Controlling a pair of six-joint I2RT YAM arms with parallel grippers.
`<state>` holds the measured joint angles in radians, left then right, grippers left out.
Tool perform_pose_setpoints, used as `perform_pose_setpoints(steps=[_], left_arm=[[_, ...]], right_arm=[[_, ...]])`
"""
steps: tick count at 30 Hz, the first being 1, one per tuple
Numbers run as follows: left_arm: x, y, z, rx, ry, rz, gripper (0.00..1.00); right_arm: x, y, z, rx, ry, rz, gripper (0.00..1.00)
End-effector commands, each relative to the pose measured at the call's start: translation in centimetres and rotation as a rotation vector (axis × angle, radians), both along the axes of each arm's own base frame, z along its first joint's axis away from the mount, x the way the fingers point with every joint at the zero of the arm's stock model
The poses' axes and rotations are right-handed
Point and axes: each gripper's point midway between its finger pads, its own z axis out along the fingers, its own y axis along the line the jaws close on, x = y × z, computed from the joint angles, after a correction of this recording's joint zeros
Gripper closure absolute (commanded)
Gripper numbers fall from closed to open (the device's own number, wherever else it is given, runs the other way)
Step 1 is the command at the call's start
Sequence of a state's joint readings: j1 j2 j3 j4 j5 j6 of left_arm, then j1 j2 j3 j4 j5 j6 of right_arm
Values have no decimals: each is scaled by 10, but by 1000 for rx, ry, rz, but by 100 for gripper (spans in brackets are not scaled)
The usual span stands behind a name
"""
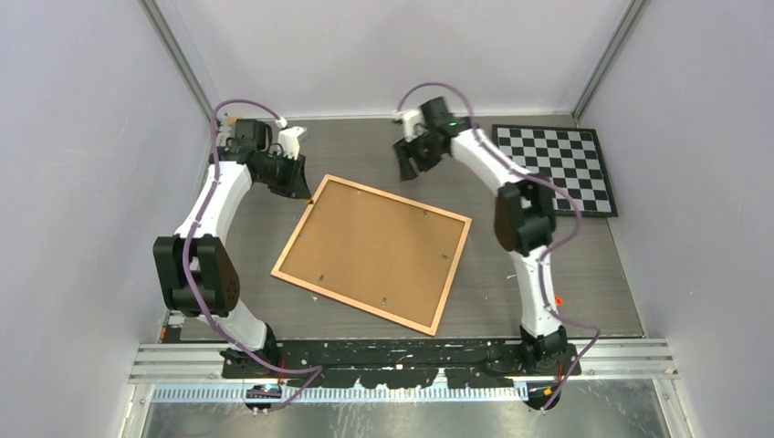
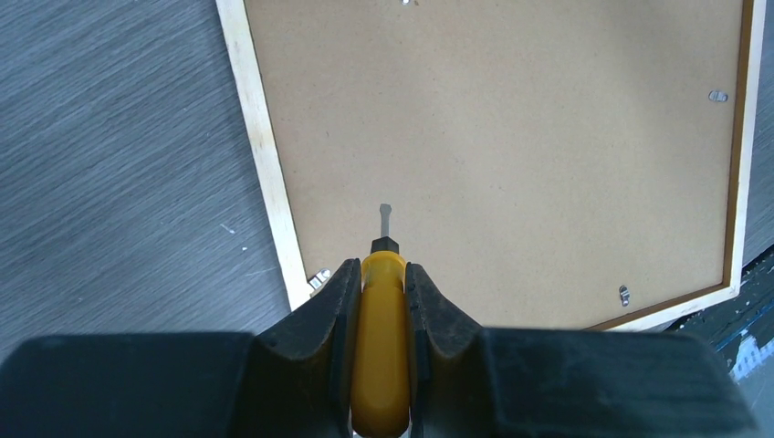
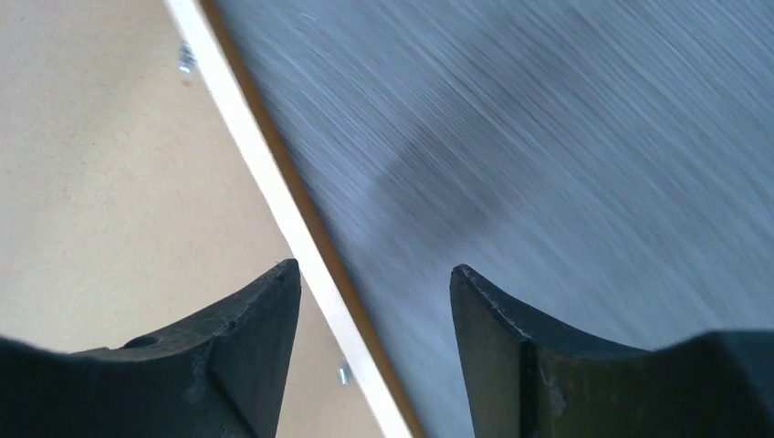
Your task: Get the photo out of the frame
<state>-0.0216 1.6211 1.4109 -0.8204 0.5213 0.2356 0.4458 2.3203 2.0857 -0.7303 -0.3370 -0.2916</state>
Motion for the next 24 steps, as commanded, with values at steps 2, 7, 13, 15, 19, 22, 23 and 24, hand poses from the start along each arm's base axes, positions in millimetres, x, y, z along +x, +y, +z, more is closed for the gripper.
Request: perform_pose_setpoints(steps=[2, 7, 13, 15, 19, 22, 23, 24], left_arm=[[5, -6, 12, -34, -54, -11, 100], [6, -5, 11, -31, -57, -4, 100], [8, -6, 10, -34, -53, 2, 100], [10, -5, 10, -35, -55, 12, 100], [11, -4, 13, -30, -66, 17, 100], [9, -2, 14, -16, -78, 18, 100], [8, -1, 14, -12, -80, 19, 100], [7, -1, 13, -10, -79, 19, 100]], right_arm=[[-19, -99, 74, 127, 107, -488, 34], [-88, -139, 50, 101, 258, -601, 34], [-136, -153, 23, 57, 351, -648, 34], [-145, -152, 9, 47, 407, -656, 34], [-157, -153, -14, 12, 487, -673, 35], [-166, -158, -28, -15, 519, -702, 36], [-169, -159, -32, -19, 531, -715, 36], [-169, -158, -36, -16, 542, -722, 37]])
